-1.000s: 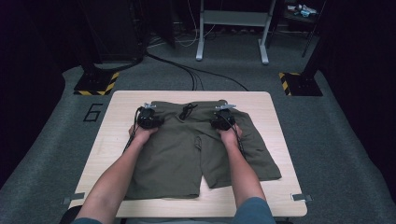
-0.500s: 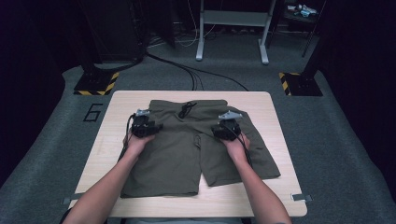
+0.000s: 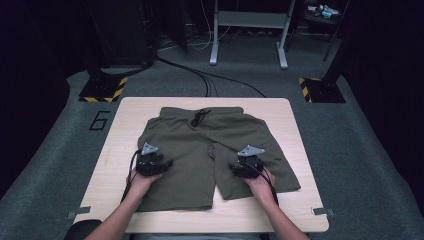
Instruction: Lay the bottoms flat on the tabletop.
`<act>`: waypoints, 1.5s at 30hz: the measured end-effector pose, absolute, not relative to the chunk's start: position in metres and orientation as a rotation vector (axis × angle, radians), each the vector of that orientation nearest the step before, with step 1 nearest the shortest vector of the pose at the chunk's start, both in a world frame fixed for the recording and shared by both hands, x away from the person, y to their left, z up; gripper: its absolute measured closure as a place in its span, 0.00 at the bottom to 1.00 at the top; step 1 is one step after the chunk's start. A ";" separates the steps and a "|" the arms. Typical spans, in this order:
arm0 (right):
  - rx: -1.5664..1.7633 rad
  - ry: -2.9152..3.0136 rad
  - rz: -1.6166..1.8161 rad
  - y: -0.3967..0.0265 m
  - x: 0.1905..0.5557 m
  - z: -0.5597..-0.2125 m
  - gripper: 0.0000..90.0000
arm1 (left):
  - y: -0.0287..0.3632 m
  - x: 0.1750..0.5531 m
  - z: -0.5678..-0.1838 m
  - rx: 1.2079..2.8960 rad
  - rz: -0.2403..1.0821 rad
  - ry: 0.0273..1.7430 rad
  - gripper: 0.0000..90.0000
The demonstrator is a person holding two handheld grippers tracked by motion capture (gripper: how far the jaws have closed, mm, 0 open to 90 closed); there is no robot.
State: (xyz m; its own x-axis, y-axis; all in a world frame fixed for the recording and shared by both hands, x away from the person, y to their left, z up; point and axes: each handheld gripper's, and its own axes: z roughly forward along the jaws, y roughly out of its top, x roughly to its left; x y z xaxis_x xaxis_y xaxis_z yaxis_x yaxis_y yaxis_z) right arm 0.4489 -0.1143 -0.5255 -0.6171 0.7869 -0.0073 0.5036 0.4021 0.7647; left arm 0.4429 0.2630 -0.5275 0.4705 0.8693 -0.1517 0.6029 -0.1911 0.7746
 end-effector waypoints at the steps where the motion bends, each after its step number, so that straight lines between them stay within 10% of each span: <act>1: 1.110 2.305 1.066 -0.116 0.449 -0.526 0.51 | 0.263 0.442 -0.528 1.902 0.416 1.228 0.49; 18: 1.005 2.396 1.115 -0.158 0.393 -0.526 0.52 | 0.292 0.402 -0.526 1.945 0.463 1.250 0.51; 45: 1.038 2.375 1.140 -0.108 0.328 -0.528 0.45 | 0.312 0.409 -0.518 1.888 0.478 1.302 0.47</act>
